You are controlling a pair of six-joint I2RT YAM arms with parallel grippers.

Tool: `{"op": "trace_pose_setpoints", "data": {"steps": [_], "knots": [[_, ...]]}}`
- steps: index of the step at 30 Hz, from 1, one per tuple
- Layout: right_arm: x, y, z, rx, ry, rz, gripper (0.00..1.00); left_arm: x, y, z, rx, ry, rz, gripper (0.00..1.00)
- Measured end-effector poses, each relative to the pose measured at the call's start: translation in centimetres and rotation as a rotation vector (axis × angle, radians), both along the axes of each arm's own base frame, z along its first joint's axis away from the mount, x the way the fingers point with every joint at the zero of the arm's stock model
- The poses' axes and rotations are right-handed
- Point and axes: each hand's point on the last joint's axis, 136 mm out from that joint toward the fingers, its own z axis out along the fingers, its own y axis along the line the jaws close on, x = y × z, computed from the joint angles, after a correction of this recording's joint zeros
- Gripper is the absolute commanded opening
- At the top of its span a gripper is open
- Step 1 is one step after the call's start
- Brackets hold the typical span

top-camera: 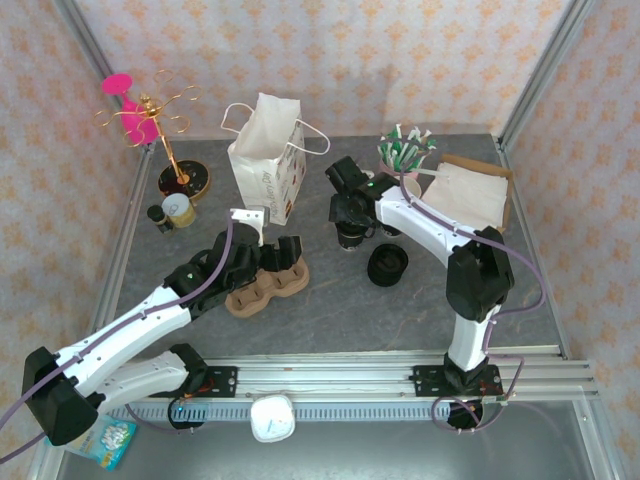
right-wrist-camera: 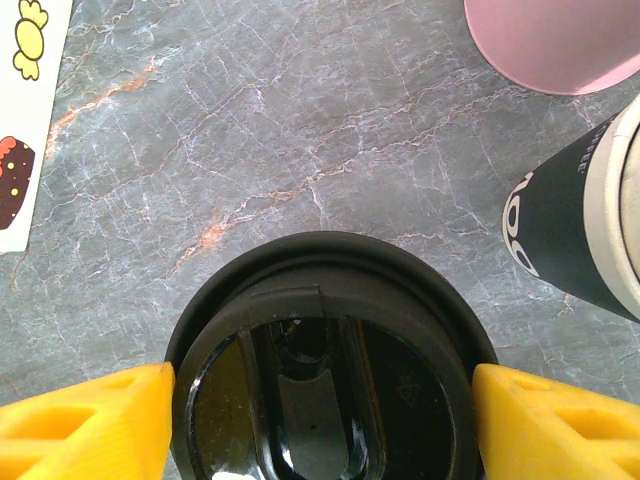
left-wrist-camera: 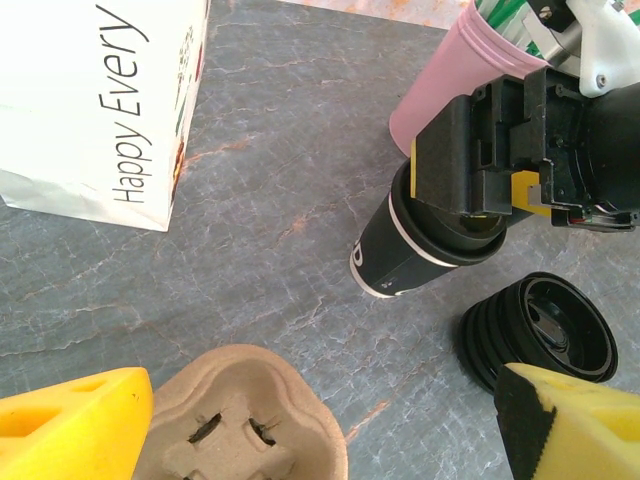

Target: Pack the takeout coffee

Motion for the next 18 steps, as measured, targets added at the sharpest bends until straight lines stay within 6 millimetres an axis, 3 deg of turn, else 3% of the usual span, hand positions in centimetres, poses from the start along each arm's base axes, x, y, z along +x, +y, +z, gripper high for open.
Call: {"op": "trace_pose_setpoints", "data": {"steps": [18], "knots": [[0.30, -0.71, -0.85, 0.014, 0.003, -0.005, 0.77, -0.03, 0.10, -0.30, 0.004, 0.004, 0.002, 0.90]]}}
